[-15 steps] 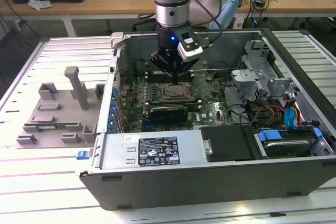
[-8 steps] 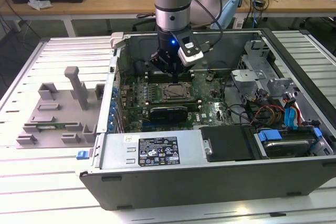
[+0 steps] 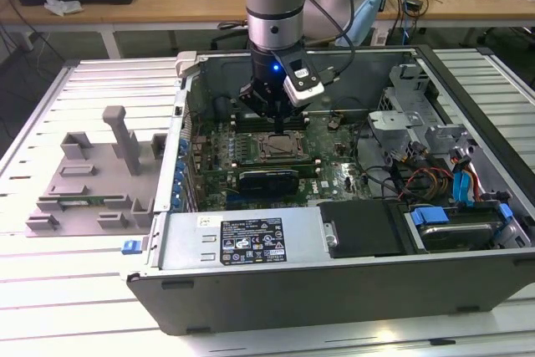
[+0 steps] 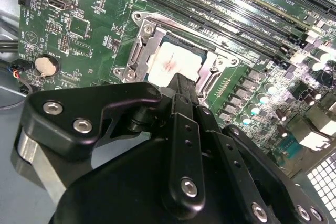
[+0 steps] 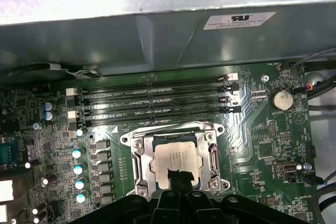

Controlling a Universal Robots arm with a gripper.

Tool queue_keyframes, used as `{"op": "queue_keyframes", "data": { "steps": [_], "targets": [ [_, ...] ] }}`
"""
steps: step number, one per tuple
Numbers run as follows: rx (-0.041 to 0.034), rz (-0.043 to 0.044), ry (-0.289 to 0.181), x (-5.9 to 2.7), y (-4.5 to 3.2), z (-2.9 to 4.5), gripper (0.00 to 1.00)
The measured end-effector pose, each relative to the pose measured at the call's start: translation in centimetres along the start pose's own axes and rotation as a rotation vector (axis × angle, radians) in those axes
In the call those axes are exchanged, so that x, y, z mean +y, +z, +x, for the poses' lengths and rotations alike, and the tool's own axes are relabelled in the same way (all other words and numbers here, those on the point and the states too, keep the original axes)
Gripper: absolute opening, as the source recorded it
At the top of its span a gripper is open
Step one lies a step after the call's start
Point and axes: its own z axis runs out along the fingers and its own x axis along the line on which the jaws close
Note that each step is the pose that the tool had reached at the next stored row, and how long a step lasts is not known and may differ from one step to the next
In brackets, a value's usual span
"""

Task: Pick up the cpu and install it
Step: 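Install the second cpu locking lever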

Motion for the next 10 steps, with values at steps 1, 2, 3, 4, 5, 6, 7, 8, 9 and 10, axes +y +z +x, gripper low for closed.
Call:
{"op": "queue_keyframes", "data": {
  "steps": [1,2,3,4,5,6,7,8,9,10],
  "targets": [
    [0.0,0.0,0.0,0.0,0.0,0.0,0.11],
    [0.0,0.0,0.0,0.0,0.0,0.0,0.11],
    [0.0,0.0001,0.0,-0.01,-0.01,0.0,0.11],
    [0.0001,0.0002,0.0,-0.01,-0.08,0.0,0.11],
    [0.0001,0.0002,0.0,0.0,-0.29,-0.02,0.11],
    [0.0,0.0001,0.0,0.01,-0.43,-0.03,0.11],
    [0.0,0.0003,0.0,0.01,-0.57,-0.04,0.11],
    [-0.0001,0.0003,0.0,0.02,-0.74,-0.05,0.11],
    [-0.0001,0.0004,0.0,0.02,-0.88,-0.06,0.11],
    [0.0,0.0005,0.0,0.03,-1.01,-0.06,0.11]
  ]
}}
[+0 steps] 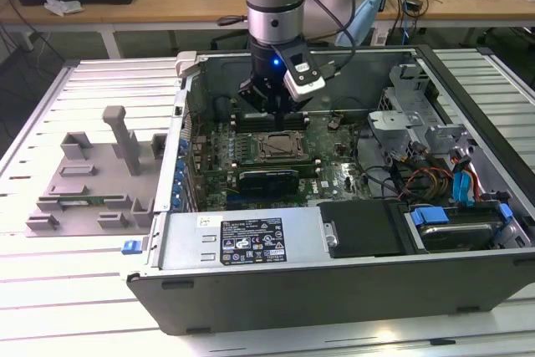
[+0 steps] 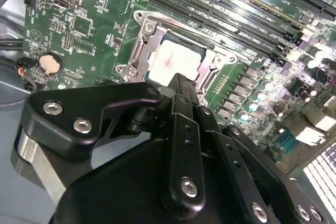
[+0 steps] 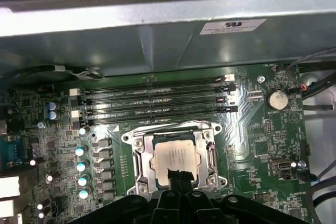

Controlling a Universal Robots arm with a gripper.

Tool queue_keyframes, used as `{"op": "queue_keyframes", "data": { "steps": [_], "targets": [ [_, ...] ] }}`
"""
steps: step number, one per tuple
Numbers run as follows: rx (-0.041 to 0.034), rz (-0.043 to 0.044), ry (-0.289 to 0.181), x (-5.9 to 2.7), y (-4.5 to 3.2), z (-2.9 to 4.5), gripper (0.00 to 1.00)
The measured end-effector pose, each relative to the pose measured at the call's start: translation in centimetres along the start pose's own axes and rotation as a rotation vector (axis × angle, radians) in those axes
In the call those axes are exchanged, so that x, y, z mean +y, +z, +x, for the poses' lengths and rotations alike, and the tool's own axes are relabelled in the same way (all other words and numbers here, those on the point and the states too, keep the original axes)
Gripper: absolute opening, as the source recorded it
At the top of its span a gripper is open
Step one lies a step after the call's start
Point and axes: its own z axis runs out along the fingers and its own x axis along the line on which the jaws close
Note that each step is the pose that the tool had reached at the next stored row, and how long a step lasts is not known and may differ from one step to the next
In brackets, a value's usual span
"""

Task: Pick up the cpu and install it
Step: 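Install the second cpu locking lever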

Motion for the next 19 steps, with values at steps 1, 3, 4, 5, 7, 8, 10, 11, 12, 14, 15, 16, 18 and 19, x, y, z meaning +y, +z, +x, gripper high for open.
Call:
{"op": "queue_keyframes", "data": {
  "steps": [1,3,4,5,7,8,10,11,12,14,15,16,18,19],
  "targets": [
    [-0.0001,0.0001,0.0,0.0,-0.07,0.0,0.11],
    [-0.0001,0.0,0.0,0.0,-0.08,0.0,0.11],
    [0.0,0.0002,0.0,0.0,-0.08,0.0,0.11],
    [-0.0001,0.0001,0.0,0.0,-0.08,0.0,0.11],
    [-0.0001,0.0001,0.0,-0.2,-0.09,-0.02,0.11],
    [0.0,0.0002,0.0,-0.3,-0.09,-0.03,0.11],
    [-0.0001,0.0001,0.0,-0.58,-0.1,-0.06,0.11],
    [0.0001,0.0002,0.0,-0.74,-0.11,-0.08,0.11],
    [0.0,0.0002,0.0,-0.85,-0.11,-0.09,0.11],
    [0.0,0.0002,0.0,-1.27,-0.12,-0.14,0.11],
    [0.0,0.0001,0.0,-1.54,-0.12,-0.16,0.11],
    [-0.0001,0.0001,0.0,-1.74,-0.13,-0.18,0.11],
    [-0.0001,0.0001,0.0,-2.03,-0.14,-0.21,0.11],
    [-0.0001,0.0001,0.0,-2.23,-0.14,-0.23,0.11]
  ]
}}
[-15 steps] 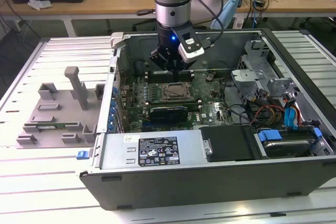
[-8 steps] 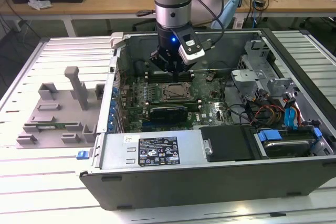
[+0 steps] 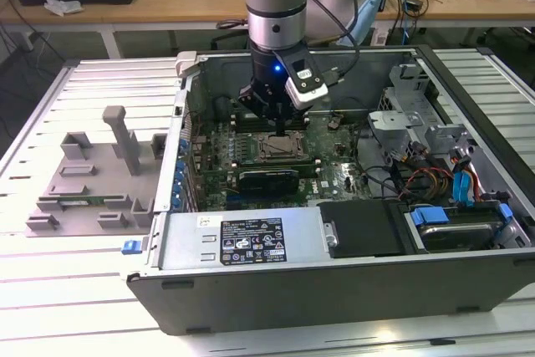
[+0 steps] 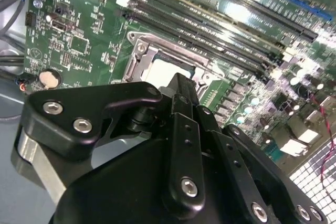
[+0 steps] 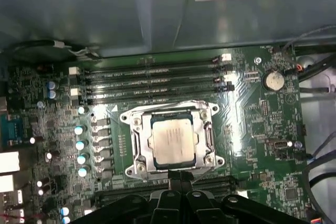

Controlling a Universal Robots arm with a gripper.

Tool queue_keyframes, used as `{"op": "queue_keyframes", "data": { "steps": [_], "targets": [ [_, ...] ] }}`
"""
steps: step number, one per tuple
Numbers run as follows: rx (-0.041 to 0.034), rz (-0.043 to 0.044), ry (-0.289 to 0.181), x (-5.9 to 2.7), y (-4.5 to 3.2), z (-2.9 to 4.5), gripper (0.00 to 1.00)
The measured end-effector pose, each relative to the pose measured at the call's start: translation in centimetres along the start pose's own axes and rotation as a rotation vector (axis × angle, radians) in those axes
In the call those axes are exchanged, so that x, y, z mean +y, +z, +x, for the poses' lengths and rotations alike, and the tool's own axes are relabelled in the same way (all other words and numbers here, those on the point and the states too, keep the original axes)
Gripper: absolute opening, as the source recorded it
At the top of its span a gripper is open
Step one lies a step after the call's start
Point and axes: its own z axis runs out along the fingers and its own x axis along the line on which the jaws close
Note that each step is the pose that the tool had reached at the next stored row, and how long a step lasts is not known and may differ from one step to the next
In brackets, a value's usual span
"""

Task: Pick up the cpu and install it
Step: 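Install the second cpu locking lever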

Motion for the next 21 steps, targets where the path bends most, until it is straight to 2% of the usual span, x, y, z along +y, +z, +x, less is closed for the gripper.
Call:
{"op": "queue_keyframes", "data": {
  "steps": [4,6,12,21],
  "targets": [
    [0.0003,-0.003,0.0,-1.66,0.24,-0.16,0.11],
    [0.0008,-0.0055,-0.011,-2.06,0.6,-0.18,0.11],
    [0.0012,-0.0059,-0.019,-2.35,1.04,0.1,0.11],
    [0.0012,-0.0061,-0.019,-2.38,1.19,0.12,0.11]
  ]
}}
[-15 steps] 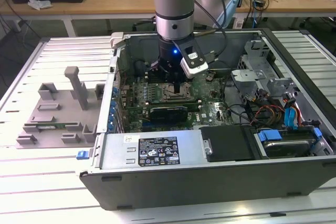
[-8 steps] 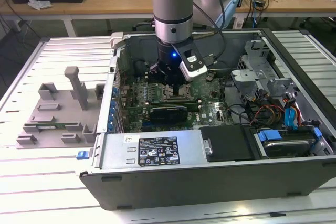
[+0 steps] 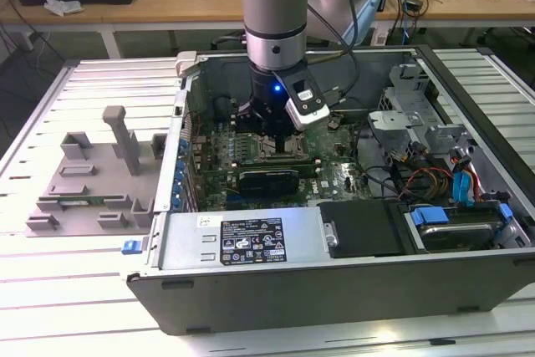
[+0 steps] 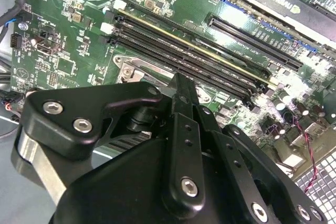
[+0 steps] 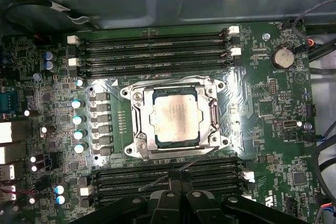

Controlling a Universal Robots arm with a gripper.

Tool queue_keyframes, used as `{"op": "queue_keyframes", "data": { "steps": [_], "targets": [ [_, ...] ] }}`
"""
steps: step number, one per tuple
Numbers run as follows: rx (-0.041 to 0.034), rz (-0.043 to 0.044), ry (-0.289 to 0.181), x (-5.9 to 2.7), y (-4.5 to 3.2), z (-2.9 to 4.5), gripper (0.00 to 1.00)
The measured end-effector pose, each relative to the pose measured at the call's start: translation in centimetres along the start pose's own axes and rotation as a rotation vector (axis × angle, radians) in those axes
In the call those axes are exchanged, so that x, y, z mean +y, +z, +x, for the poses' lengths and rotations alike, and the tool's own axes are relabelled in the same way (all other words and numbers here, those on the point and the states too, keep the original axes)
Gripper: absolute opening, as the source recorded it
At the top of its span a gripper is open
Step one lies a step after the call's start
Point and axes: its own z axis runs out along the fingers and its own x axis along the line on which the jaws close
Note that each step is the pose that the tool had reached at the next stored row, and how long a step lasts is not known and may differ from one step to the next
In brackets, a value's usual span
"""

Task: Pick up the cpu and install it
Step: 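Install the second cpu locking lever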

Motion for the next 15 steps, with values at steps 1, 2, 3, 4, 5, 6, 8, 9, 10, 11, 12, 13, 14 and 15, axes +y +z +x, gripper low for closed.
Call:
{"op": "queue_keyframes", "data": {
  "steps": [1,2,3,4,5,6,8,9,10,11,12,13,14,15],
  "targets": [
    [0.0,0.0001,0.0,-0.01,0.03,0.0,0.11],
    [0.0,0.0001,0.0,-0.03,0.06,0.0,0.11],
    [0.0,0.0,0.0,-0.03,0.1,0.0,0.11],
    [0.0,0.0,0.0,-0.04,0.14,0.0,0.11],
    [0.0,0.0,0.0,-0.04,0.2,0.01,0.11],
    [0.0001,0.0001,0.0,-0.04,0.23,0.01,0.11],
    [0.0,0.0,0.0,-0.05,0.37,0.02,0.11],
    [0.0,0.0,0.0,-0.06,0.45,0.03,0.11],
    [0.0,0.0,0.0,-0.06,0.53,0.04,0.11],
    [-0.0001,0.0,0.0,-0.07,0.65,0.07,0.11],
    [-0.0002,0.0,0.0,-0.07,0.74,0.1,0.11],
    [-0.0014,-0.0007,0.0,-0.09,0.91,0.25,0.11],
    [-0.0034,-0.002,0.0,-0.12,1.03,0.53,0.11],
    [-0.0077,-0.003,0.0,-0.15,1.15,0.89,0.11]
  ]
}}
